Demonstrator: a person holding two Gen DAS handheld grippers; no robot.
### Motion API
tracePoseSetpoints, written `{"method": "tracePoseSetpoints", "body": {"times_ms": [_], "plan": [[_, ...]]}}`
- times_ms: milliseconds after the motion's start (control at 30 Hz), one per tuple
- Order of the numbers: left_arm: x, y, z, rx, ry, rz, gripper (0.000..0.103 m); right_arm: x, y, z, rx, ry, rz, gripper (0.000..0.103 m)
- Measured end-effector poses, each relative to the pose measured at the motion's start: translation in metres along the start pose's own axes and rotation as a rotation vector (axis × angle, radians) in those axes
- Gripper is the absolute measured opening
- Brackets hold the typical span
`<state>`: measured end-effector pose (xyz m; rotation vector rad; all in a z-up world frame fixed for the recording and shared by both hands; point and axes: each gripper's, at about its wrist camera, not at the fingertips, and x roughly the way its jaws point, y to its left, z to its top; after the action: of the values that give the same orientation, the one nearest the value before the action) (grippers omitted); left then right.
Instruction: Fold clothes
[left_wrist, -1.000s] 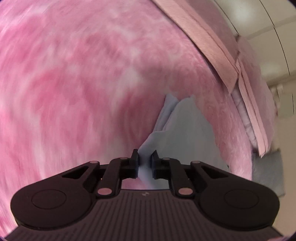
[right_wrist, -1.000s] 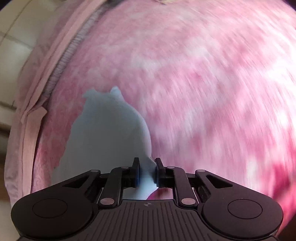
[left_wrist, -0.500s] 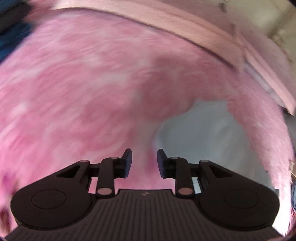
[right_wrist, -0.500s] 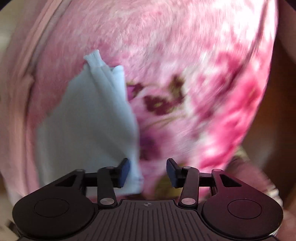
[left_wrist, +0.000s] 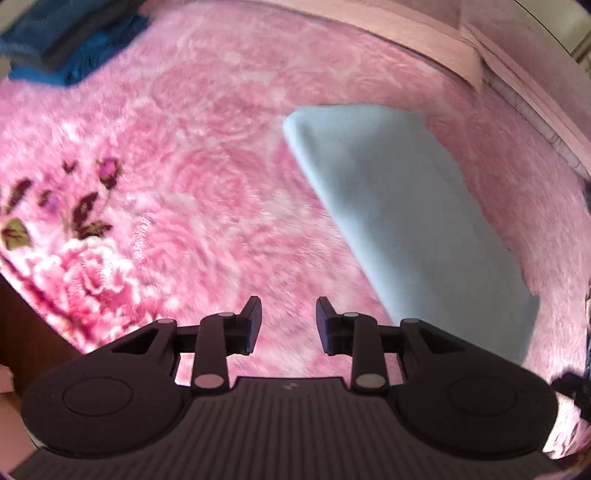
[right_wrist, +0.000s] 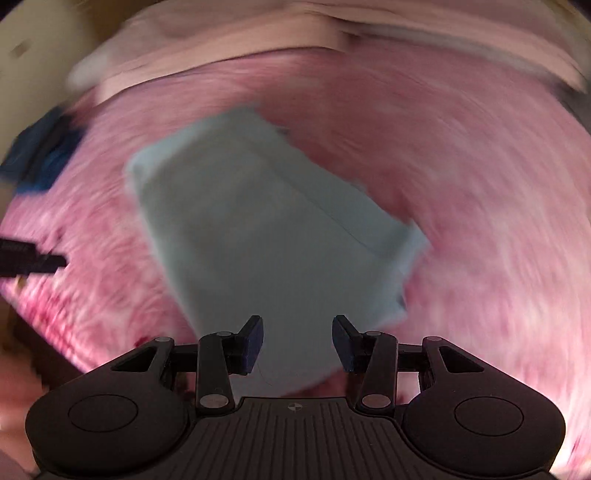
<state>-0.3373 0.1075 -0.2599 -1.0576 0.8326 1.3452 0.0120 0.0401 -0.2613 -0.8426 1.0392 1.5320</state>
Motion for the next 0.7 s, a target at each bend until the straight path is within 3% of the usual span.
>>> {"method": "tracePoseSetpoints", "body": {"times_ms": [167, 300, 500, 700], "plan": [[-0.055, -0.053, -0.036, -0.127, -0.095, 0.102, 0.032, -0.017, -0.013, 0.013, -0.239, 0.009, 0.135, 0.045], [-0.100, -0.107, -0.077, -0.252, -0.147, 0.155, 0.033, -0.050, -0.049, 0.018, -0.383, 0.018, 0.229, 0.045], [-0.156, -0.181, -0.119, -0.288, -0.217, 0.226, 0.037, -0.092, -0.095, 0.023, -0.451, -0.017, 0.321, 0.045], [-0.178, -0.216, -0.142, -0.322, -0.248, 0.274, 0.040, -0.114, -0.114, 0.031, -0.483, -0.042, 0.387, 0.045]]}}
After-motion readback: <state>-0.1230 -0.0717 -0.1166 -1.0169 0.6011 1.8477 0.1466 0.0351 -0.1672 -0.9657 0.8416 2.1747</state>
